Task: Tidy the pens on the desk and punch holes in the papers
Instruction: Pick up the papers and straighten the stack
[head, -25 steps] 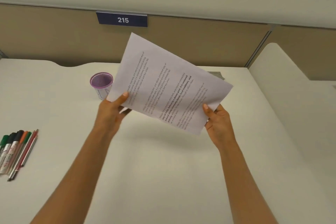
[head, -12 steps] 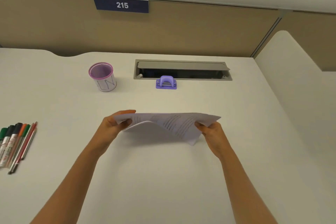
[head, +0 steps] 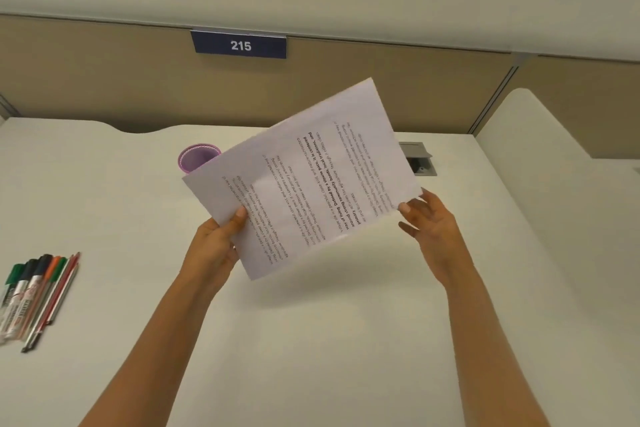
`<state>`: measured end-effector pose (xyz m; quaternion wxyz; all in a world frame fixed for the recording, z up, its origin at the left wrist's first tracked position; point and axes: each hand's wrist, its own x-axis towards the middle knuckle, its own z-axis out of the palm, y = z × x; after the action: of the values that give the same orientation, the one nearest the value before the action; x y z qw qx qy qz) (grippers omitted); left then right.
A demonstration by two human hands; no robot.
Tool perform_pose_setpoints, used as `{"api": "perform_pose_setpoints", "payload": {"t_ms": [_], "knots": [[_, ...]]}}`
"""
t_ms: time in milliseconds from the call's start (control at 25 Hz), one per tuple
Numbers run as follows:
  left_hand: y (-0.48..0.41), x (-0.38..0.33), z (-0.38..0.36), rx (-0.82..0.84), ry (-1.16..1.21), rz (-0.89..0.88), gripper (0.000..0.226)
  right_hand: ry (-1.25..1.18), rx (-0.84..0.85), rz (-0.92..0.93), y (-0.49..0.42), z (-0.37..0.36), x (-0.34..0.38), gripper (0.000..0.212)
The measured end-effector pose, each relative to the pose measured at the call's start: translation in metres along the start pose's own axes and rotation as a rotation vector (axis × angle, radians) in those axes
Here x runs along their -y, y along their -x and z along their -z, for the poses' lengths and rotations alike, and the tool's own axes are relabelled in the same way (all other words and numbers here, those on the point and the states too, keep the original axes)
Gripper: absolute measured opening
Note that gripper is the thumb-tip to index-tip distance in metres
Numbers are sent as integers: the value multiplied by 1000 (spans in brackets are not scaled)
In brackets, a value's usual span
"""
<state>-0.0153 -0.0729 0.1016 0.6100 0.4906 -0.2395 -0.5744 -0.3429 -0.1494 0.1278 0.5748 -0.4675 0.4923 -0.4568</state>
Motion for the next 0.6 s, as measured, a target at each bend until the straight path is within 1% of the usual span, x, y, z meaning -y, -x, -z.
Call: {"api": "perform_pose_setpoints", "payload": {"t_ms": [40,120,200,240,320,400,480,520,600], "knots": [[2,2,-5,9,78,9,29,-118,-13,-30,6,-6,-3,56],[7,11,-21,23,202,25,33,-288,63,-88,21,-34,-14,54],[13,25,-38,29,301,52,35,-348,167,-68,32,-69,-18,53],[17,33,-45,50,331,64,34,-372,196,-32,34,-84,-18,49],[24,48,-55,92,333,94,29,-386,148,16,34,-98,-15,35],[27,50,-52,63,263,105,29,-302,63,36,32,-93,-7,29],[18,35,-38,12,116,55,38,-142,53,75,28,-77,0,26],[11,21,-29,20,5,8,42,-76,59,88,27,-68,4,25],[1,-11,-21,117,-234,-101,43,-6,81,105,24,-54,12,21]]}}
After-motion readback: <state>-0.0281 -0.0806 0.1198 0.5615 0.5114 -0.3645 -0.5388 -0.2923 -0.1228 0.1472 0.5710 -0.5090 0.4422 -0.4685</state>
